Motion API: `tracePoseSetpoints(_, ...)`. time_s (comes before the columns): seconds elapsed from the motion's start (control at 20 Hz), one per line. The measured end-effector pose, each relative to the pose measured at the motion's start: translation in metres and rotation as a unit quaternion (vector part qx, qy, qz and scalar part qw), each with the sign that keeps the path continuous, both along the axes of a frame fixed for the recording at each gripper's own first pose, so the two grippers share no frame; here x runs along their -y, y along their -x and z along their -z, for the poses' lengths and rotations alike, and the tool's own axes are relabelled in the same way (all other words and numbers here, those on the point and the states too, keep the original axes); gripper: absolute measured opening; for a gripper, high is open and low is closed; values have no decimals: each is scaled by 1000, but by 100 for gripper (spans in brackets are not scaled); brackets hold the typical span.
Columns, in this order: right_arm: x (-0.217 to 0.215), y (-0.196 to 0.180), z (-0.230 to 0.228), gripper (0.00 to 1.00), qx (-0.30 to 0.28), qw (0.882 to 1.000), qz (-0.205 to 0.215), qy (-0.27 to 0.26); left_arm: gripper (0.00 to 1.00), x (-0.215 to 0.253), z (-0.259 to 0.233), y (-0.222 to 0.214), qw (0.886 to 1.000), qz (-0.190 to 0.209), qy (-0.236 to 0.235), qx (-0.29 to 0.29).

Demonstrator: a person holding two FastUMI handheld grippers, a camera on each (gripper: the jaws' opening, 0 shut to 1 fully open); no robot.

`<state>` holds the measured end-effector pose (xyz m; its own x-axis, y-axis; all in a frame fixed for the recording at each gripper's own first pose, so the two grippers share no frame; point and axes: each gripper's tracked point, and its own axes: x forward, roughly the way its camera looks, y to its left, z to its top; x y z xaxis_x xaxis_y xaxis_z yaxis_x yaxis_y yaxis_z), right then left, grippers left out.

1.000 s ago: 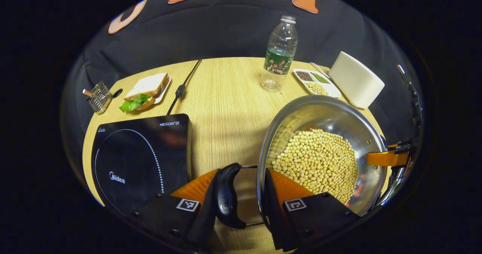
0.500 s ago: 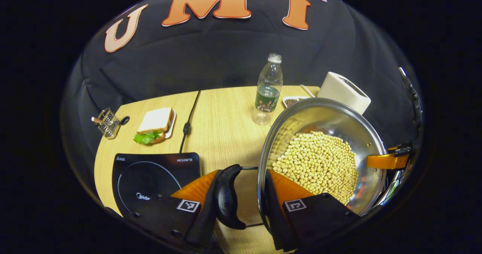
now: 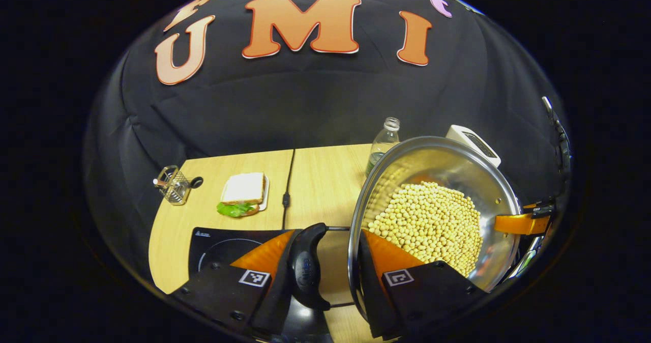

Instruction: First push the handle of the pot to place it horizontally, then grasp the pot with both hands and set it on the induction cooktop.

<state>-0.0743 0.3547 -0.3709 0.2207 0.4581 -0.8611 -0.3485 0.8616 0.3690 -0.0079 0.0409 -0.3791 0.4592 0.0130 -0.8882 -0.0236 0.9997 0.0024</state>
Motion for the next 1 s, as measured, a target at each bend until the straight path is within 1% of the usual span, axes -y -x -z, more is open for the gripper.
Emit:
tracePoseSetpoints(0.05,-7,0,-7,52,3,1000,-3,-3,65,-8,-5,-1,1000,-5,-2,1)
tracePoseSetpoints(0.1,-16,-1,-11,52,6,1000,-6,-6,67,-16,-8,-1,1000,-9,-5,2)
tracePoseSetpoints(0.25,-40,0,-23,52,13,1000,-16,-16,65,-42,-20,-4,1000,-17,-15,11)
tracePoseSetpoints(0.35,-58,2,-32,52,18,999,-23,-24,67,-50,-33,-3,999,-24,-22,12)
tracePoseSetpoints(0.6,-105,8,-38,52,20,998,-47,-36,67,-82,-46,0,998,-47,-39,9)
tracePoseSetpoints(0.7,-127,11,-37,52,19,997,-58,-41,67,-89,-63,5,997,-59,-44,6)
tracePoseSetpoints(0.8,-136,14,-27,52,19,996,-69,-45,67,-87,-73,8,996,-70,-50,3)
tracePoseSetpoints(0.9,-140,12,-19,52,18,995,-81,-49,67,-87,-73,12,995,-81,-55,1)
tracePoseSetpoints(1.0,-138,5,-19,52,17,994,-91,-53,66,-85,-73,13,994,-89,-60,-2)
